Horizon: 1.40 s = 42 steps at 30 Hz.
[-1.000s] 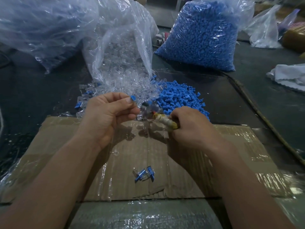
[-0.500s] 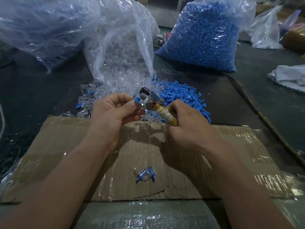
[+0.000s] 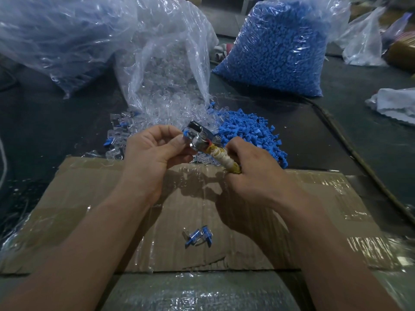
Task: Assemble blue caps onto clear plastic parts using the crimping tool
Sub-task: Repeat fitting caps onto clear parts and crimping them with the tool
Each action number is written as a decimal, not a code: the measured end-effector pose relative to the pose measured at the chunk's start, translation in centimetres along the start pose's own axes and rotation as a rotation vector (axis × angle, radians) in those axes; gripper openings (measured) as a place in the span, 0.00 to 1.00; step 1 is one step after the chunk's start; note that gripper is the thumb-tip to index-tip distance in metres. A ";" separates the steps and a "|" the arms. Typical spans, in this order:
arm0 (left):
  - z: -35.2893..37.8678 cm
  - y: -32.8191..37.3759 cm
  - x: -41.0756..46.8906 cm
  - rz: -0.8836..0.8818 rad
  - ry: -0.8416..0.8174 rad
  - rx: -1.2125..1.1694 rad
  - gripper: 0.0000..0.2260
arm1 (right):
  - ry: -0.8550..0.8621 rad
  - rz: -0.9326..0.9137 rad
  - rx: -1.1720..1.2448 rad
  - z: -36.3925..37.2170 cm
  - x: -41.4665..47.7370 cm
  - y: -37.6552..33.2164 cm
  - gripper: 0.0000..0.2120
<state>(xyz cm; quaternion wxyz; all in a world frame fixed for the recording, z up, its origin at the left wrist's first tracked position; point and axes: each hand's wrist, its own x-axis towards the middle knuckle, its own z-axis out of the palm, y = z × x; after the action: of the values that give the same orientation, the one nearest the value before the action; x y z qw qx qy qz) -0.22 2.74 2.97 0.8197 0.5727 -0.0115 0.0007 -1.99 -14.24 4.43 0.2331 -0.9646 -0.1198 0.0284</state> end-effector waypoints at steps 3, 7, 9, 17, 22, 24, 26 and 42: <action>0.0 -0.1 0.0 0.024 0.000 0.025 0.05 | -0.007 -0.002 0.011 0.1 0.1 -0.2 0.12; 0.2 -0.2 -0.1 0.058 0.009 0.064 0.04 | -0.004 0.006 0.039 0.2 0.2 -0.2 0.12; 0.3 -0.2 -0.2 0.073 0.020 0.085 0.06 | -0.007 0.011 0.051 0.1 0.2 -0.2 0.12; 0.6 -0.2 -0.4 0.080 0.069 0.128 0.07 | -0.012 0.026 0.073 0.0 0.1 -0.6 0.14; 0.7 -0.1 -0.5 0.068 0.079 0.137 0.05 | -0.017 0.034 0.069 0.1 0.1 -0.6 0.12; 0.7 -0.2 -0.5 0.067 0.088 0.131 0.05 | -0.022 0.039 0.074 0.1 0.2 -0.7 0.12; 0.7 -0.3 -0.4 0.069 0.091 0.137 0.05 | -0.024 0.042 0.074 0.1 0.2 -0.7 0.11; 0.2 -0.3 -0.2 0.076 0.100 0.131 0.07 | 0.100 0.002 0.018 0.9 0.4 -0.4 0.12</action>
<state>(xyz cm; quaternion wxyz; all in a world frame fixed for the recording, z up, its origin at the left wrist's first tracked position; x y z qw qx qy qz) -0.40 2.48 2.74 0.7795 0.6233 0.0079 0.0613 -1.83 -13.41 3.84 0.2476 -0.9628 -0.1065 -0.0186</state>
